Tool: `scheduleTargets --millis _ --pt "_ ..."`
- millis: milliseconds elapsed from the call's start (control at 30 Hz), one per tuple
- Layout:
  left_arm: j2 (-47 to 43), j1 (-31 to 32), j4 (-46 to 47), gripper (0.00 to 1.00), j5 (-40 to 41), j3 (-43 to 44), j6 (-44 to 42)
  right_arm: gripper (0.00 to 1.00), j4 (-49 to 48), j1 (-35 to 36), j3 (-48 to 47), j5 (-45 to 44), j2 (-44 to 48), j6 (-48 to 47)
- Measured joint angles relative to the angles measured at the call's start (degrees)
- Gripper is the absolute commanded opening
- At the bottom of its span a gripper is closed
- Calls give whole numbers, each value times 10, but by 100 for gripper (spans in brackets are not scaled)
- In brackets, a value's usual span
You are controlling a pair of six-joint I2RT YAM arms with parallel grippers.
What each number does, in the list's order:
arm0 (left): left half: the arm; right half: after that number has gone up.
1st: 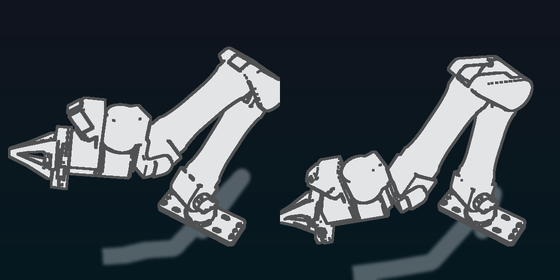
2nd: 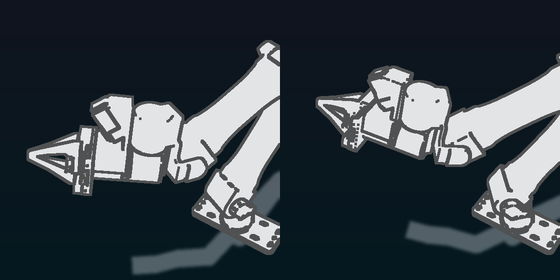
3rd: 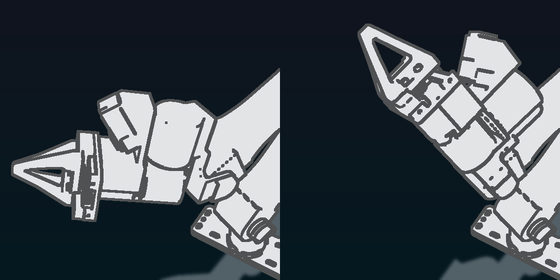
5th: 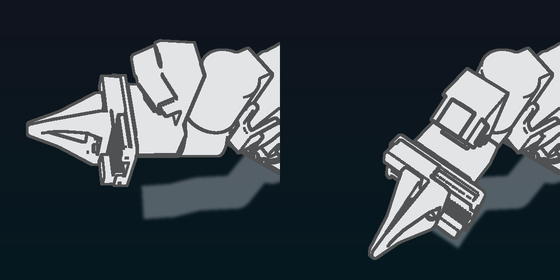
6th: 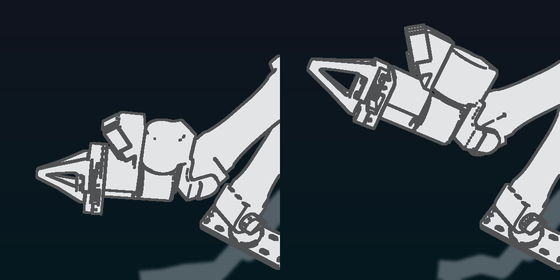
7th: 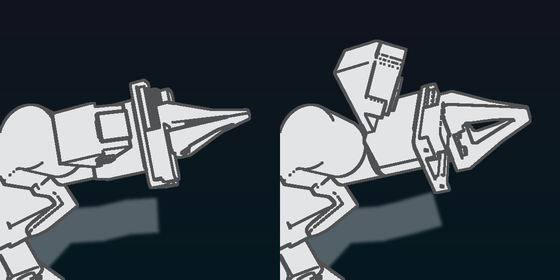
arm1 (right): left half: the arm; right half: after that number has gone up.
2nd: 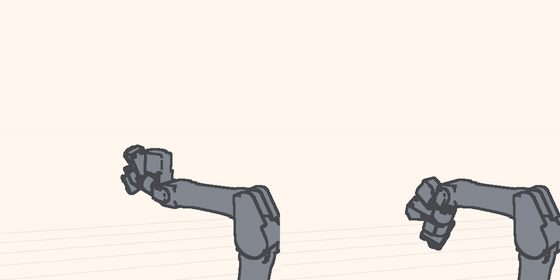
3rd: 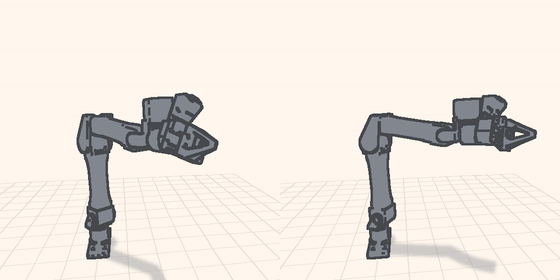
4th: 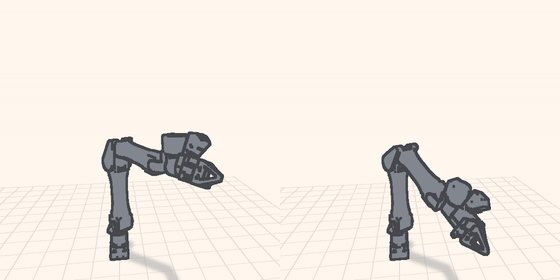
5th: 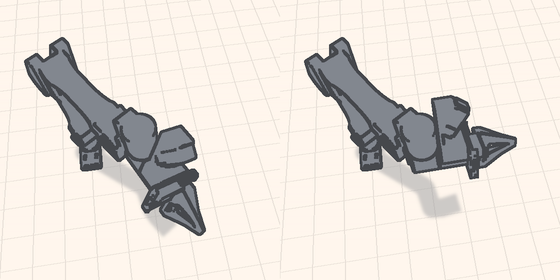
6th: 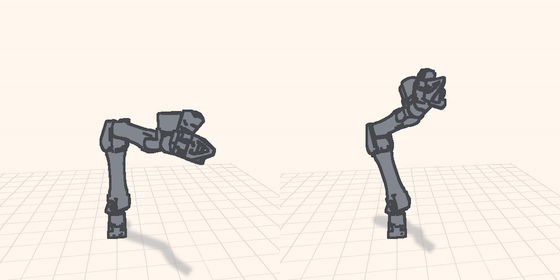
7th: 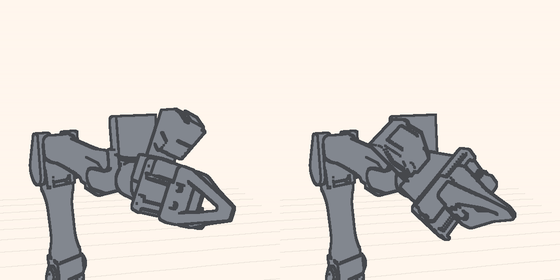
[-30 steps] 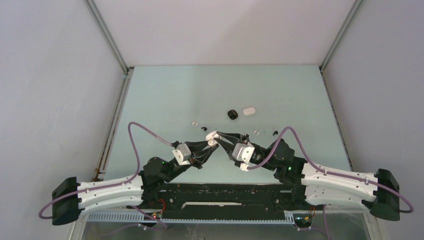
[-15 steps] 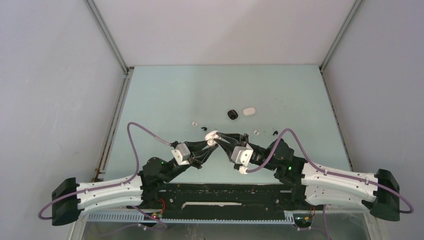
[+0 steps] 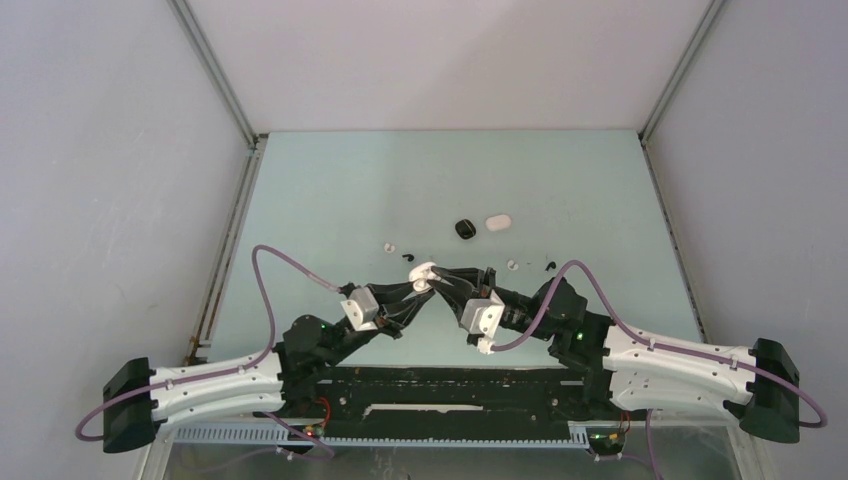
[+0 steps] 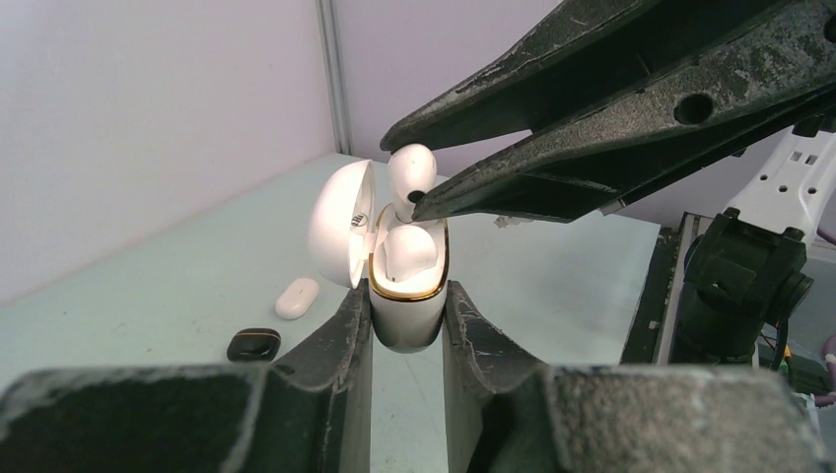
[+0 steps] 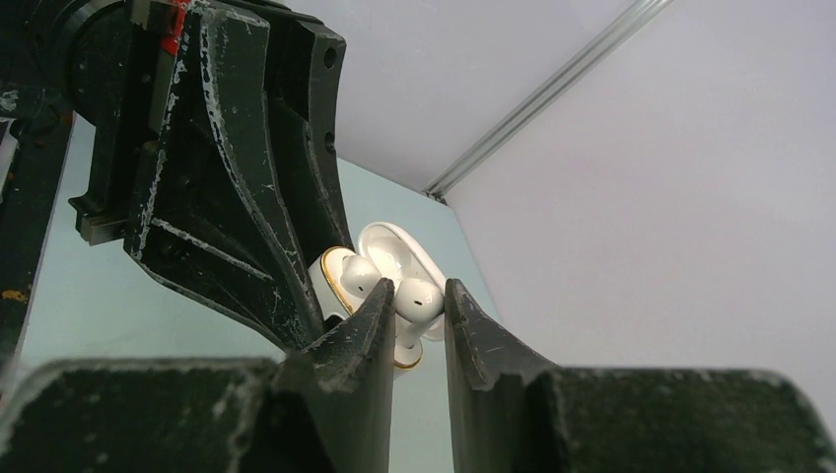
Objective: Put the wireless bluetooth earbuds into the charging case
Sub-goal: Insert the right earbud into the right side groove of the charging case.
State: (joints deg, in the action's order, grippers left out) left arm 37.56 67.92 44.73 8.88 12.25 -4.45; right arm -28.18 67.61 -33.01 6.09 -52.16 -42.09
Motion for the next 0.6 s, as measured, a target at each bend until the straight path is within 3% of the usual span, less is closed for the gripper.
scheduleTargets --millis 133,300,600 --pt "-3 0 -1 0 2 0 0 6 -1 0 0 -1 1 1" --pt "-8 0 2 0 6 0 1 20 -1 -3 0 -2 1 7" --pt "-8 0 2 0 9 -2 5 35 2 -4 0 2 2 16"
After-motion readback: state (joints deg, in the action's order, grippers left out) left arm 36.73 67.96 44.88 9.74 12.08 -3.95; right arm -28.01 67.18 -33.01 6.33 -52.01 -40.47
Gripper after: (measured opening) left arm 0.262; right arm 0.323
